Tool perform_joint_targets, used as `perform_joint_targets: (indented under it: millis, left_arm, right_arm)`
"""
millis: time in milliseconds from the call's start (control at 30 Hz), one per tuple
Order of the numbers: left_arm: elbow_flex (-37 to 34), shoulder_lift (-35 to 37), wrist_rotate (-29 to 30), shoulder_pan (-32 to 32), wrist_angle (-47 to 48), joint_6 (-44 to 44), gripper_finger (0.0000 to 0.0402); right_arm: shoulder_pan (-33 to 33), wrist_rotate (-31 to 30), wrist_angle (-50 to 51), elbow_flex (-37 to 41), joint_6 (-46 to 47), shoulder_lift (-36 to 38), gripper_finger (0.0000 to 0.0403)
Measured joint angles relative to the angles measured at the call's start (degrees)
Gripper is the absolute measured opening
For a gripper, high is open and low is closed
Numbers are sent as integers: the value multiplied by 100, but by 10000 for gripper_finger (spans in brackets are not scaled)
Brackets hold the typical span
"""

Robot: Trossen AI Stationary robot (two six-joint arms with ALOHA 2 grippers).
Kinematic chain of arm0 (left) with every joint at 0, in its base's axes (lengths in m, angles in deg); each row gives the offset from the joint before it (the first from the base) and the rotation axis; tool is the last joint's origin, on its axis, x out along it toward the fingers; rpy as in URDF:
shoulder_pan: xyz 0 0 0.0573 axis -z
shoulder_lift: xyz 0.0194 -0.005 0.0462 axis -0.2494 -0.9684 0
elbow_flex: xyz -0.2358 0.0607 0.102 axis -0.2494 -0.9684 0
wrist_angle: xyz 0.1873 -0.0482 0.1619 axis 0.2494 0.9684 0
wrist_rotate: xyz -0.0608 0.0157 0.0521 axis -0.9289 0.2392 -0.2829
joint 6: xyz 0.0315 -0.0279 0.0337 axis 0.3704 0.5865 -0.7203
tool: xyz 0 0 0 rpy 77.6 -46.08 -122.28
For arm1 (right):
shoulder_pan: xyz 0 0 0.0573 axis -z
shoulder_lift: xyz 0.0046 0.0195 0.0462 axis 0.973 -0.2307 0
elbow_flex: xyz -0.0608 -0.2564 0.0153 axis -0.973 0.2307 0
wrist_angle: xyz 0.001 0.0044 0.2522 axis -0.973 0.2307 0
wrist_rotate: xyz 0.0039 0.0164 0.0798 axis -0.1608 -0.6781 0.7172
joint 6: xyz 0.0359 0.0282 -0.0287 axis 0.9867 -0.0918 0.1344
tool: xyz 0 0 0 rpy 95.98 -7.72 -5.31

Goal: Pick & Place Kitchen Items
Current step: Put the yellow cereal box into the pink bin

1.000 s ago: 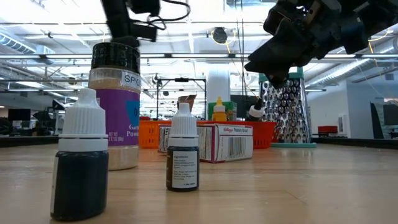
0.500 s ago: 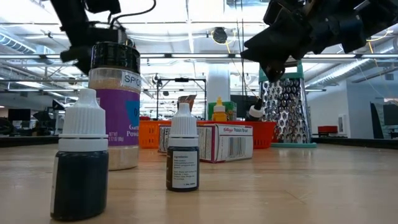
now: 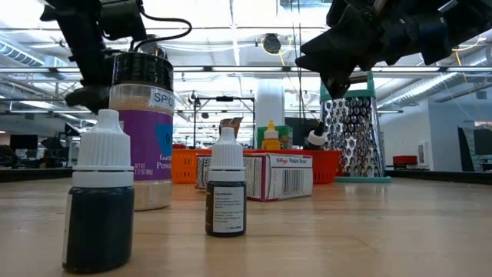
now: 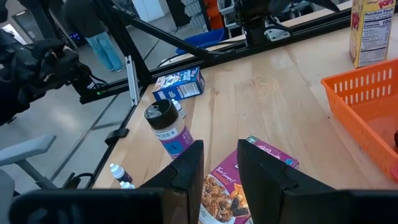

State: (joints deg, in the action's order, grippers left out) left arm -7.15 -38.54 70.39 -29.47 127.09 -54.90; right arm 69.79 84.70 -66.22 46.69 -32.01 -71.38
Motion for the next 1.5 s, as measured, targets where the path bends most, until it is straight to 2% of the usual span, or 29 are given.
perform_joint_targets:
  millis: [133,233,333,533,567,733,933,1300,1500]
  left_arm:
    - [-212,5,245,1,-335,-74,205]
    - [-282,7,340,0,-436,-140,187]
    - [-287,7,426,4,-432,-129,143]
    - [-287,8,433,0,-416,-78,21]
    - [-287,7,431,0,-414,-43,12]
    - [-287,7,461,0,-410,18,10]
    - [-147,-4,823,24,-243,199,1]
    - [413,26,641,247,-273,268,0]
    - [612,26,604,250,151,775,11]
  right_arm:
    - [0,0,-17,0,-1,0,89]
    - [0,0,-17,0,0,0,89]
    - [0,0,-17,0,0,0,89]
    - [0,0,-15,0,-2,0,89]
    - [0,-2,-15,0,0,0,89]
    - [0,-2,-15,0,-2,0,89]
    - [0,-1,-15,0,-1,0,89]
    - [0,7,8,0,-2,0,89]
    - [0,14,26,0,-2,2,89]
